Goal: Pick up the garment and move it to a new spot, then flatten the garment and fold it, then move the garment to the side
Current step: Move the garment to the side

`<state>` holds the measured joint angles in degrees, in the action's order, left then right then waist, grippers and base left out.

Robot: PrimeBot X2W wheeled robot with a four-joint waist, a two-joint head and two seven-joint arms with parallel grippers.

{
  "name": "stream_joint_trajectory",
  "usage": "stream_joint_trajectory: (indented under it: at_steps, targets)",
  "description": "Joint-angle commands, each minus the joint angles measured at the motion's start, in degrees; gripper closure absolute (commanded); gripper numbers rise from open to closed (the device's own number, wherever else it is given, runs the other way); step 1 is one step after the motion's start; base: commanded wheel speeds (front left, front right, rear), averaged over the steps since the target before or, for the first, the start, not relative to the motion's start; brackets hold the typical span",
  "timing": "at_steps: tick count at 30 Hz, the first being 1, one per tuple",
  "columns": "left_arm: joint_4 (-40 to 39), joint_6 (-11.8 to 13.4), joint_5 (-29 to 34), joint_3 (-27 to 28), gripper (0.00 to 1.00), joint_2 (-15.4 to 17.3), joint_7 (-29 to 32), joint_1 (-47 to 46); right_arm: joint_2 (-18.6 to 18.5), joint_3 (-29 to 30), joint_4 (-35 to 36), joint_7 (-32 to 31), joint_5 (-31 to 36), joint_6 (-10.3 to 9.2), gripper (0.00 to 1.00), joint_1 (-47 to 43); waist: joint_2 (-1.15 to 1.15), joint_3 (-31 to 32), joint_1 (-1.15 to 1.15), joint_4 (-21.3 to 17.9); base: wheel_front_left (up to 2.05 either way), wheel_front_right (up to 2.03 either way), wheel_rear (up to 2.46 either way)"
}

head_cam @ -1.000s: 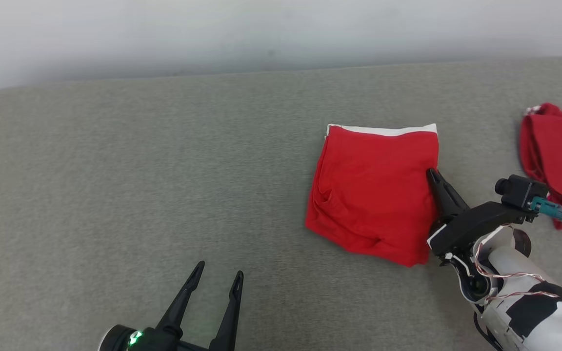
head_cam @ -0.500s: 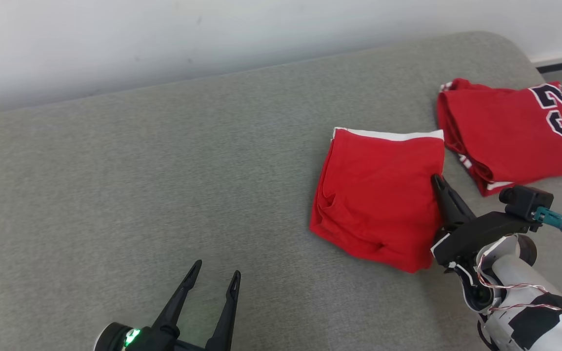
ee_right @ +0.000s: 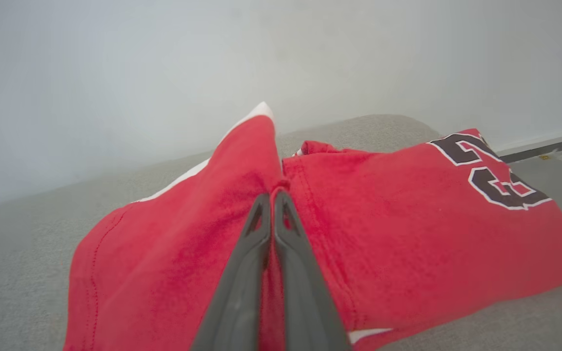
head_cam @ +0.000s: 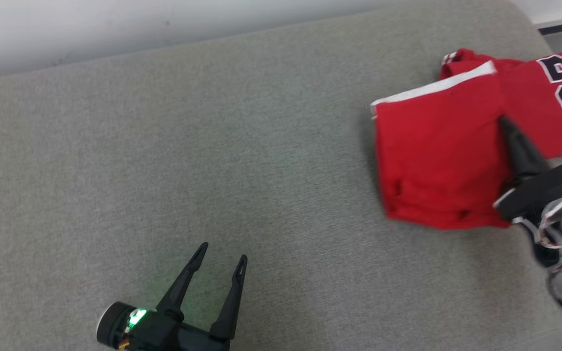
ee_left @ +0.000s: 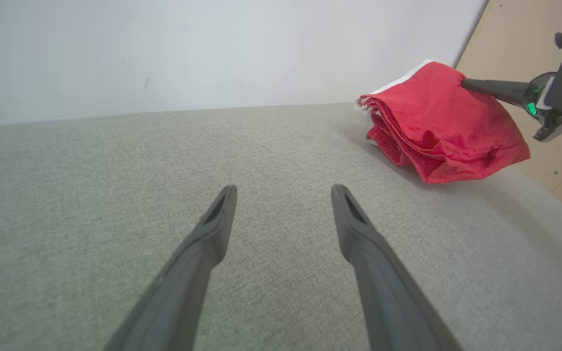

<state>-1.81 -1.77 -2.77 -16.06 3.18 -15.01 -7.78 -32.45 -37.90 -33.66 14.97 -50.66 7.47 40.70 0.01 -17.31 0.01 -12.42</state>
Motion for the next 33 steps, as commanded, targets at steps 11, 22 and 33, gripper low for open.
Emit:
stream_joint_trajectory:
  at_steps: [11,22,33]
  targets:
    - [-0.67,-1.05,1.44,-0.61,0.0,0.61,-0.22,-4.23,-11.75,4.13,0.32,0.23,0.02,0.02,1.0,5.6,-0.01,-8.82,-0.01,5.17,0.0,0.0,0.0]
    - [-0.06,-2.05,1.82,-2.05,0.0,0.83,-0.08,-7.85,-17.48,6.09,-2.59,0.23,1.98,0.02,1.0,9.13,-0.01,-13.31,-0.01,6.19,0.0,0.0,0.0]
    - [0.77,-2.47,1.89,-2.2,0.0,1.95,-0.01,-9.37,-18.03,10.46,-6.68,0.24,5.55,0.0,1.0,11.68,-0.01,-14.3,-0.01,6.94,0.0,0.0,0.0]
